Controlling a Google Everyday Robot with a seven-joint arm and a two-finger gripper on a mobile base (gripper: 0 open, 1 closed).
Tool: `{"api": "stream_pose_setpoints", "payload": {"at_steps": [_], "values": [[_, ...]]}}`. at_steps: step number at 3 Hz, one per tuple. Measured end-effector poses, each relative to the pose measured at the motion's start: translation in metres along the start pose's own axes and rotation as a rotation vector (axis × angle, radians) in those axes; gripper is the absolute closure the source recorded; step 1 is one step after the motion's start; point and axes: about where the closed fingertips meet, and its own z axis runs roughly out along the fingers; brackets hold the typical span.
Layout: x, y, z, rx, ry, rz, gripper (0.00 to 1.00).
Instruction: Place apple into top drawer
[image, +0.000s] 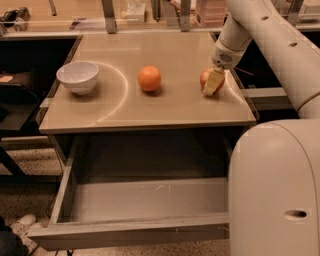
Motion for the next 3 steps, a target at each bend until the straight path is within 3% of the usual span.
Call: {"api": "stream_pose_setpoints", "payload": {"at_steps": [1, 2, 3], "values": [[-0.006, 0.000, -0.008, 0.022, -0.010, -0.021, 0.88], [0.006, 0.013, -0.039, 0.071, -0.021, -0.015, 1.00], [0.034, 0.047, -0.072, 0.097, -0.026, 0.021, 1.00]]}}
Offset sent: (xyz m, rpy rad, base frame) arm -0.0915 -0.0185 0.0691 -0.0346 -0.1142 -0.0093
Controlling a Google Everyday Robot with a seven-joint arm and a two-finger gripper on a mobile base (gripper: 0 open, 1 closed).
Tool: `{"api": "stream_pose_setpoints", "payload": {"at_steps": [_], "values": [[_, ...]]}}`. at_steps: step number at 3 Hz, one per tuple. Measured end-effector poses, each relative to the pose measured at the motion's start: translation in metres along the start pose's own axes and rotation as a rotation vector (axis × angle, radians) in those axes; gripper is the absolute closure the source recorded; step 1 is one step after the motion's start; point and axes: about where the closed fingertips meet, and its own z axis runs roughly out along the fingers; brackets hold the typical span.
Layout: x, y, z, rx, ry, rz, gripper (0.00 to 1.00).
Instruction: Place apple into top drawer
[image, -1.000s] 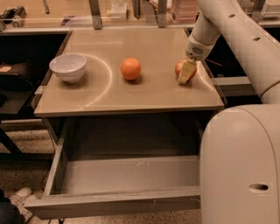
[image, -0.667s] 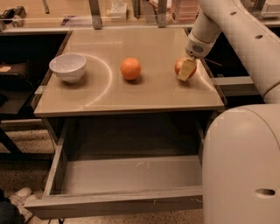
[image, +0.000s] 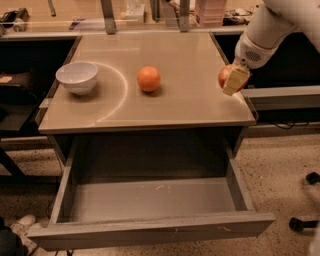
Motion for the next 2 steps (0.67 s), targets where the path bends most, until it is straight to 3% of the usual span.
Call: {"api": "stream_pose_setpoints", "payload": {"at_steps": [1, 2], "values": [[0.0388, 0.0451, -0.0210, -0.013, 0.012, 0.060, 1.00], [0.0386, 0.0450, -0.0210, -0.013, 0.011, 0.059, 1.00]]}}
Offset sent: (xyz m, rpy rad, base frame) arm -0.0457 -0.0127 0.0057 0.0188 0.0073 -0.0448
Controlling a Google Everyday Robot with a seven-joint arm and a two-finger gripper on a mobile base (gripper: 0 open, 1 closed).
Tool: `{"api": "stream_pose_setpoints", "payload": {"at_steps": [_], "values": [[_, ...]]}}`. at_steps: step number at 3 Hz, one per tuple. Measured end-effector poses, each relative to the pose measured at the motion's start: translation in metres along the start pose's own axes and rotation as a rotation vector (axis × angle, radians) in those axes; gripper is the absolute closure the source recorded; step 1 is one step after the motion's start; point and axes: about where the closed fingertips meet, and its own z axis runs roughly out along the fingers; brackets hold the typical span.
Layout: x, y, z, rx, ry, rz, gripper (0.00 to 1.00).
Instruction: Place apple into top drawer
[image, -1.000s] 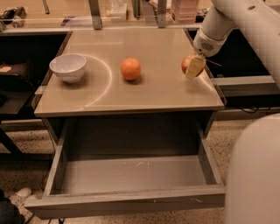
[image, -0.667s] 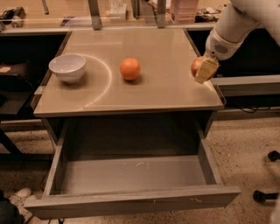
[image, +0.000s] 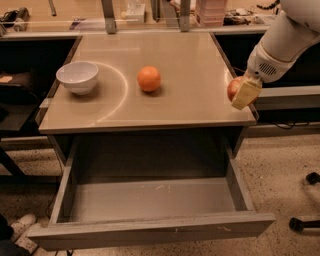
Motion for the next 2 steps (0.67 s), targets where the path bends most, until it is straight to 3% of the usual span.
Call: {"api": "stream_pose_setpoints", "payload": {"at_steps": [1, 2], "values": [[0.010, 0.024, -0.008, 0.007, 0.031, -0.001, 1.00], [0.025, 0.080, -0.019, 0.008, 0.046, 0.011, 1.00]]}}
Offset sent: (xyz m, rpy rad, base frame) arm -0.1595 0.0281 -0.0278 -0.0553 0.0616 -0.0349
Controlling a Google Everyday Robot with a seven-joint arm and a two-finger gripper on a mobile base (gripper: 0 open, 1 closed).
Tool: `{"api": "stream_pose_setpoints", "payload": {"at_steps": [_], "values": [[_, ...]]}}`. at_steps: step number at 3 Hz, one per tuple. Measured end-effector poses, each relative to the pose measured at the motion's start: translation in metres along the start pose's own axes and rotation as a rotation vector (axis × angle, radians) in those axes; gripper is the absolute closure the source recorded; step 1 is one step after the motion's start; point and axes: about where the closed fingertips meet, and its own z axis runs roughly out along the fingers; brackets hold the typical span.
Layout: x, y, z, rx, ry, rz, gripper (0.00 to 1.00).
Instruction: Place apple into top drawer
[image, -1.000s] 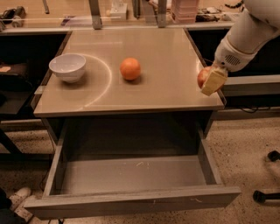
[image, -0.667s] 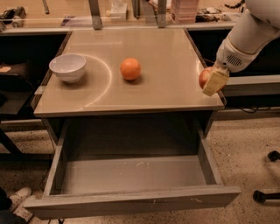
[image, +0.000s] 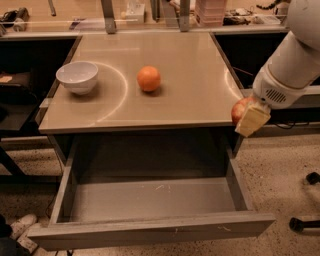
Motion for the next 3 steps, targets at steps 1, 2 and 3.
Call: {"api": "stream_pose_setpoints", "payload": {"at_steps": [1, 2, 3], "values": [[0.012, 0.048, 0.013, -0.061, 0.015, -0.004, 1.00], [0.012, 0.048, 0.013, -0.060, 0.015, -0.004, 1.00], [0.012, 0.082, 0.034, -0.116, 0.015, 0.021, 1.00]]}}
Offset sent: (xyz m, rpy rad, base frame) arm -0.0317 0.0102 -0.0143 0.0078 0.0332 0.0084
